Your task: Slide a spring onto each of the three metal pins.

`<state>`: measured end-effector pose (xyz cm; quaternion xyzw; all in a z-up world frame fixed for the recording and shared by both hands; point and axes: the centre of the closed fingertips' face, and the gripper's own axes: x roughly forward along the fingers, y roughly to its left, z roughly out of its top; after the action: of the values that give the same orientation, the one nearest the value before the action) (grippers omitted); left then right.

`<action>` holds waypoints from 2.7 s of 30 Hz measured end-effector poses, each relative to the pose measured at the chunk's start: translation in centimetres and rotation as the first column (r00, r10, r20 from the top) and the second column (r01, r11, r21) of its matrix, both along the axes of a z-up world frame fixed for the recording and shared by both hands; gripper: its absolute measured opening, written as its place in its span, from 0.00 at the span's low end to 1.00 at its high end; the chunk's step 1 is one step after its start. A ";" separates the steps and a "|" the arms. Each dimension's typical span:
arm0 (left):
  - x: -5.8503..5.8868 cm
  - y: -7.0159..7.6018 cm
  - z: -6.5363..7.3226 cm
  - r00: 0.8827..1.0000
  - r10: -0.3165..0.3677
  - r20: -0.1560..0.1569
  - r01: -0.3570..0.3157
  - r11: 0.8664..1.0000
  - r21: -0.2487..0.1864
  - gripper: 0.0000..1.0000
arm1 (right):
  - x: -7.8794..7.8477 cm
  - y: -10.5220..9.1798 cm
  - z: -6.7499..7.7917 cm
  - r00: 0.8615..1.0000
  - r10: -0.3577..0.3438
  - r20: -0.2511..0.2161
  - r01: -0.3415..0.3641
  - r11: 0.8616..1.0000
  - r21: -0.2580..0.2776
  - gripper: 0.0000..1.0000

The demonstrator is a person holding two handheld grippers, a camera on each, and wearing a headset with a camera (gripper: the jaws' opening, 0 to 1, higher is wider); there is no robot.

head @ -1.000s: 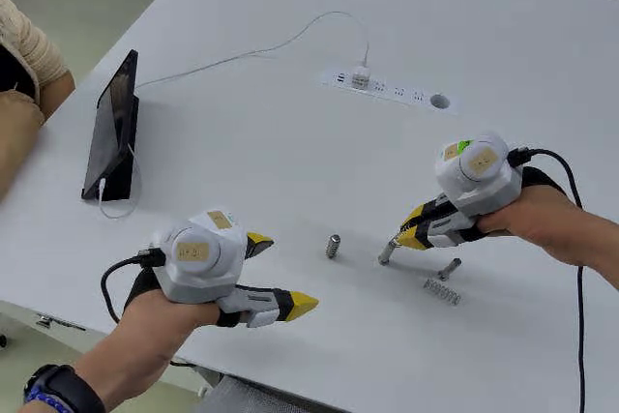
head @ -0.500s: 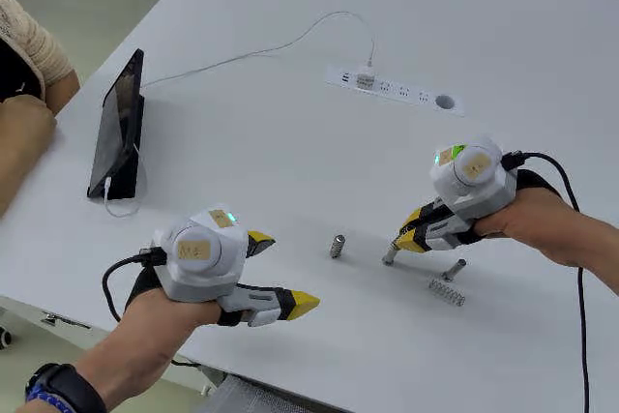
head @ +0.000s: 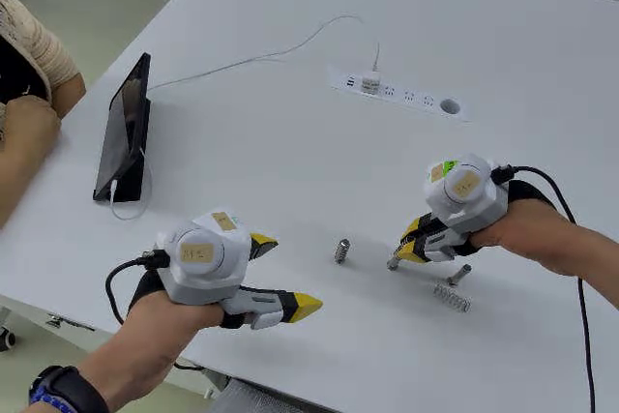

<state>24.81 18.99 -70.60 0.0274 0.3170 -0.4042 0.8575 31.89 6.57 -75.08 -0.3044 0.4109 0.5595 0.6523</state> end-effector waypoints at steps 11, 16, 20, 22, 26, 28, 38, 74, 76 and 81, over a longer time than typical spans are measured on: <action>0.0 0.1 0.0 1.000 0.005 -0.001 -0.005 1.000 0.001 0.65 | 0.0 0.1 -0.9 1.000 0.006 0.005 -0.006 1.000 -0.011 0.13; 0.0 0.1 0.0 1.000 0.005 -0.002 -0.005 1.000 0.002 0.65 | 0.0 0.1 -1.2 1.000 0.009 0.009 -0.008 1.000 -0.013 0.13; 0.0 0.1 0.1 1.000 0.008 0.000 -0.008 1.000 -0.002 0.65 | 0.1 0.1 -1.5 1.000 0.007 0.016 -0.006 1.000 -0.017 0.13; 0.0 0.2 0.1 1.000 0.008 0.000 -0.008 1.000 0.000 0.65 | 0.1 0.1 -1.7 1.000 0.005 0.014 -0.005 1.000 -0.018 0.13; 0.0 0.3 0.2 1.000 0.010 0.001 -0.010 1.000 0.001 0.65 | 0.0 0.1 -1.9 1.000 0.004 0.010 -0.004 1.000 -0.016 0.13; -0.1 0.3 0.2 1.000 0.013 0.001 -0.013 1.000 0.000 0.64 | 0.0 0.1 -2.0 1.000 0.001 0.009 -0.001 1.000 -0.015 0.13; -0.1 0.3 0.2 1.000 0.016 0.005 -0.016 1.000 -0.006 0.64 | 0.0 0.1 -2.1 1.000 -0.005 0.014 0.006 1.000 -0.019 0.13; -0.5 -2.9 1.8 0.997 -0.068 0.037 0.069 0.997 -0.024 0.65 | -1.9 -3.7 2.0 0.945 -0.319 0.079 0.307 0.942 0.133 0.45; -0.6 -3.0 1.8 0.997 -0.073 0.038 0.073 0.997 -0.023 0.65 | -2.4 -3.9 1.9 0.941 -0.328 0.084 0.316 0.940 0.132 0.47; -0.8 -3.5 1.8 0.996 -0.082 0.037 0.083 0.996 -0.026 0.65 | -2.9 -4.3 2.1 0.923 -0.374 0.090 0.357 0.920 0.163 0.48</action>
<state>24.02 15.51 -68.81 0.0358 0.2946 -0.4432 0.8459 28.95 2.27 -72.94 -0.2072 0.3797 0.4365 0.7889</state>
